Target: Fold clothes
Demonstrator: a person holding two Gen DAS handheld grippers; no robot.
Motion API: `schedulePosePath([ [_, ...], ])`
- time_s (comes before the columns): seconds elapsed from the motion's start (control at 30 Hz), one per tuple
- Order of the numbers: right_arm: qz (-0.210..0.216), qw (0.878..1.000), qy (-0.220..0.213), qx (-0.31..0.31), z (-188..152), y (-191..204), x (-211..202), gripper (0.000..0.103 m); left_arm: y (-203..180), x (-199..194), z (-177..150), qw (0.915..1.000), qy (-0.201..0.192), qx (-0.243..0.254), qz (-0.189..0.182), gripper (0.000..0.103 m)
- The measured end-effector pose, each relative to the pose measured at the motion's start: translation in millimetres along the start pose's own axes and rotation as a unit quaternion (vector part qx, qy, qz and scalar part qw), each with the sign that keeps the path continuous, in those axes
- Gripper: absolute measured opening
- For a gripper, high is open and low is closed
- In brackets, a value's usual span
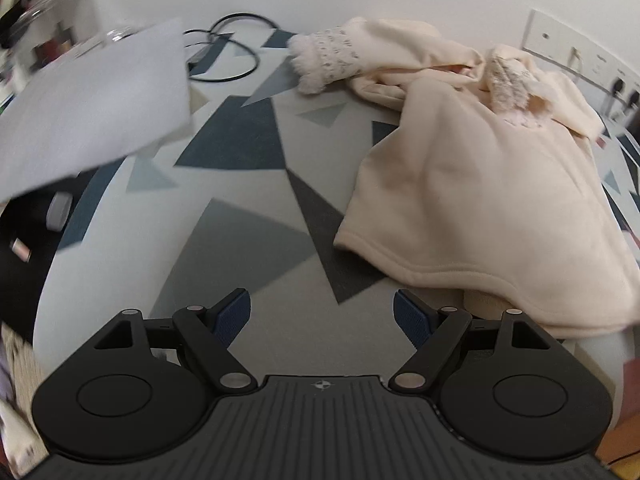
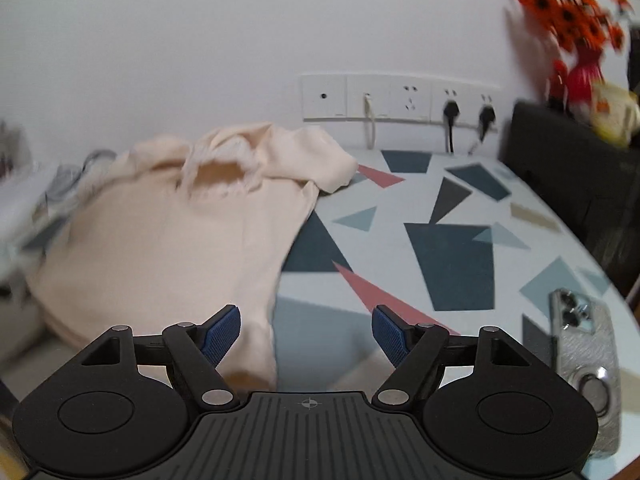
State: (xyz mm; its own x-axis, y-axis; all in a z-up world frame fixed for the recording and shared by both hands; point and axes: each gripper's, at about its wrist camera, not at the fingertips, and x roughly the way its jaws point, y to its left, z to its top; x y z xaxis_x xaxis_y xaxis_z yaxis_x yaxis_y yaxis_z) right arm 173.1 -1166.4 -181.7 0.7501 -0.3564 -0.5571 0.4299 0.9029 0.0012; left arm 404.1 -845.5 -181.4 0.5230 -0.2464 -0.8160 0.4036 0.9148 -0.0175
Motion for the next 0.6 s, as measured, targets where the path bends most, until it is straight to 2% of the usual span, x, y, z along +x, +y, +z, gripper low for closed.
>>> schedulePosePath([
  [0.03,-0.011,1.0,-0.004,-0.012,-7,3,-1,0.068,-1,-2,-4,0.9999,-0.003,-0.008,0.006,0.081],
  [0.1,-0.002,1.0,0.008,-0.016,-18,2,0,0.068,-2,-5,-10,0.9996,-0.005,-0.027,0.012,0.081],
  [0.2,0.011,1.0,0.018,-0.005,-28,1,1,0.069,2,-5,-16,0.9987,0.002,-0.052,0.004,0.081],
  [0.3,0.013,1.0,0.008,-0.01,-28,7,-3,0.07,8,-4,-15,0.9971,0.007,-0.075,-0.008,0.081],
  [0.4,-0.016,0.999,0.016,-0.029,-28,17,2,0.071,17,1,-8,0.9954,0.018,-0.092,-0.019,0.081],
  [0.5,-0.038,0.997,0.051,-0.032,-28,25,11,0.07,25,1,0,0.9947,0.016,-0.099,-0.022,0.081],
  [0.6,-0.053,0.996,0.048,-0.049,-34,34,13,0.07,32,2,1,0.9953,0.015,-0.092,-0.026,0.081],
])
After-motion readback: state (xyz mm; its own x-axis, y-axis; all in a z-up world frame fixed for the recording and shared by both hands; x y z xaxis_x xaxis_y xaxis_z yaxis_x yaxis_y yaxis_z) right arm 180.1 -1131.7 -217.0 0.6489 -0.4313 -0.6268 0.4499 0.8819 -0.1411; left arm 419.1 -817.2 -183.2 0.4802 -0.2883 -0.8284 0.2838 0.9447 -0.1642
